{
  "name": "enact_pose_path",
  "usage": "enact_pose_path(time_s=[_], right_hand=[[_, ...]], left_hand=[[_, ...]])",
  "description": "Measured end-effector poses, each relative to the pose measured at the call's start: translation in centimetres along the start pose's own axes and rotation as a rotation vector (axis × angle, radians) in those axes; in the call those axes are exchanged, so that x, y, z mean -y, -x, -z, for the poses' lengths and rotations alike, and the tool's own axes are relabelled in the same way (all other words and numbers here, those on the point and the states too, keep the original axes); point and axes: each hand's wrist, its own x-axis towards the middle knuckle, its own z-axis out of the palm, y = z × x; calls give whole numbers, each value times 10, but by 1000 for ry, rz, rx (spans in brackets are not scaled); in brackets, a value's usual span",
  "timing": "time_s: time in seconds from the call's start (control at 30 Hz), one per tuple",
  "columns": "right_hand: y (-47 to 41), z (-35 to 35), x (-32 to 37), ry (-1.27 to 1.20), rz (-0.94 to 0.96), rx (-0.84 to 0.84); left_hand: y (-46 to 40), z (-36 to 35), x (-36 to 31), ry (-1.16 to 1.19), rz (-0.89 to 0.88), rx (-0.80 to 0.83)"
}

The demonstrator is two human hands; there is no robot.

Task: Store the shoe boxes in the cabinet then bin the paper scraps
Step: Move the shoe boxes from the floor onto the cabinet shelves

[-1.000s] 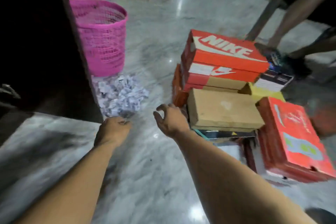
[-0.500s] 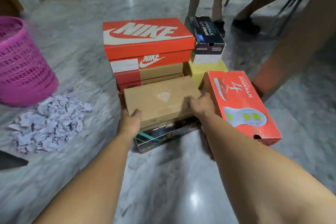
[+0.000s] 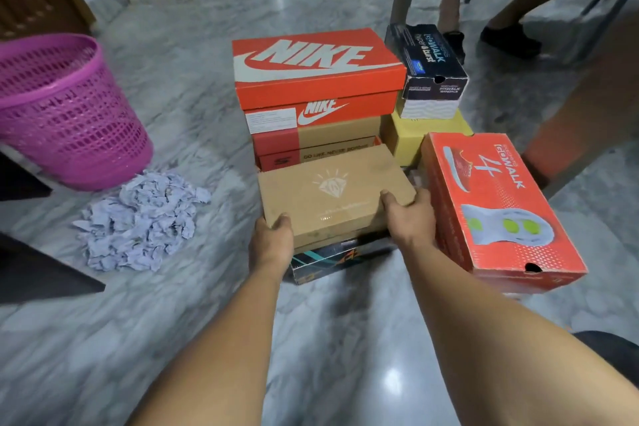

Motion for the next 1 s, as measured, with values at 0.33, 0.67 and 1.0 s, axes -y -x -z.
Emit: enact_pose_path(time_s=[0.33, 0.67, 1.0], right_hand=[[181, -105, 4, 133, 355, 272], [417, -264, 30, 100, 549, 875], [588, -412, 113, -111, 617, 1281]], left_hand=[[84, 152, 148, 239, 227, -482], [133, 394, 289, 377, 443, -1017], [138, 589, 350, 514, 157, -1494]])
